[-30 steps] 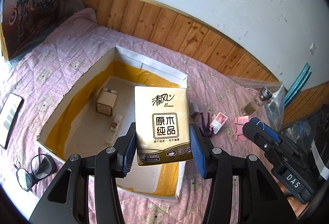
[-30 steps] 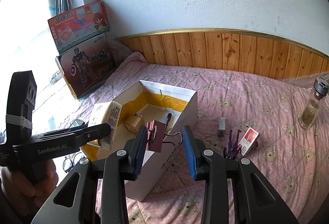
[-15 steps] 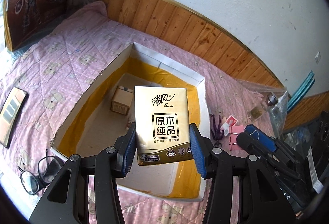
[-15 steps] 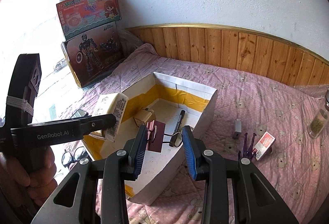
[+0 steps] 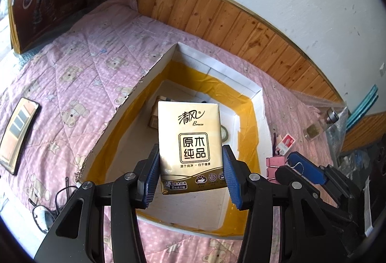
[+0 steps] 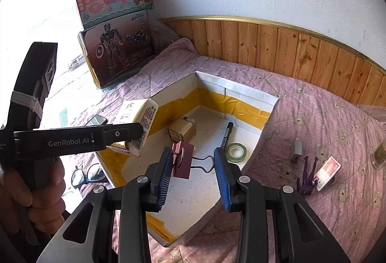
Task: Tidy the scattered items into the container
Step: 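Carry the tissue pack with the left tool while the right tool carries the clip to the box, then open the left tool to drop the tissue pack while the right tool releases the clip in the box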
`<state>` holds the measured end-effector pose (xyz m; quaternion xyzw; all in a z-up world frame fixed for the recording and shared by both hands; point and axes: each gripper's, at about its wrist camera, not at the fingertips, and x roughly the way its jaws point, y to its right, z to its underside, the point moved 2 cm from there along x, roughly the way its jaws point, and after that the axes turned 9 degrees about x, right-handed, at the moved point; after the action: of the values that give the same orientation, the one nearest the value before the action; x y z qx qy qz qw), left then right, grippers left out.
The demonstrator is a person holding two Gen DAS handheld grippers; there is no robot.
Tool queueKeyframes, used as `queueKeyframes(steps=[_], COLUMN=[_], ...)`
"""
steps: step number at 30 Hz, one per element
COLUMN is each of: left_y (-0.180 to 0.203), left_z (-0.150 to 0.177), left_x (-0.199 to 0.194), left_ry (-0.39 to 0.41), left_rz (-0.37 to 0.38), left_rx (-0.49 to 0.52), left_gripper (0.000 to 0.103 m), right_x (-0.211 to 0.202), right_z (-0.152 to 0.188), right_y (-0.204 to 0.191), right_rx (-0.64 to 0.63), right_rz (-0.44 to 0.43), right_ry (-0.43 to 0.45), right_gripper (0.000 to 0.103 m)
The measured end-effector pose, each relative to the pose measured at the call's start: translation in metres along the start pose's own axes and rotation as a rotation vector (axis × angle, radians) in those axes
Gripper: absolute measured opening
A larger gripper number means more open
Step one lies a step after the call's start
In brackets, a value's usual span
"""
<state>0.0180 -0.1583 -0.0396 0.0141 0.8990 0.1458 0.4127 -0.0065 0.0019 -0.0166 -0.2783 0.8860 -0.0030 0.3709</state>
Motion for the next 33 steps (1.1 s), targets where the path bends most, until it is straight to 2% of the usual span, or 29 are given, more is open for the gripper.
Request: queueKeyframes(steps=[13, 20, 23, 25, 33], left_y=[-0.019, -0.024, -0.03, -0.035, -0.035], left_z=[0.006, 0.009, 0.011, 0.012, 0.01], left_x=[0.019, 0.029, 0.033, 0.036, 0.034], left_ry=[-0.064, -0.104, -0.125, -0.145, -0.133], left_rz=[-0.096, -0.11, -0.113, -0.088, -0.094], left_rx=[0.036, 0.038, 0.007, -0.033, -0.057], left_gripper=[0.051, 0.052, 0.054, 0.055, 0.053], right_x=[0.028, 0.043, 0.047, 0.05, 0.05], right_z=[0.013, 0.017, 0.018, 0.018, 0.018], right_y=[-0.019, -0.022, -0.023, -0.022, -0.01], right_rx=[-0.049, -0.06, -0.056, -0.047, 0.018], right_rz=[-0.017, -0.012, -0.012, -0.004, -0.019], right_ry=[-0.082, -0.12, -0.127, -0.132, -0.148], right_gripper=[0.036, 0.036, 0.037, 0.038, 0.038])
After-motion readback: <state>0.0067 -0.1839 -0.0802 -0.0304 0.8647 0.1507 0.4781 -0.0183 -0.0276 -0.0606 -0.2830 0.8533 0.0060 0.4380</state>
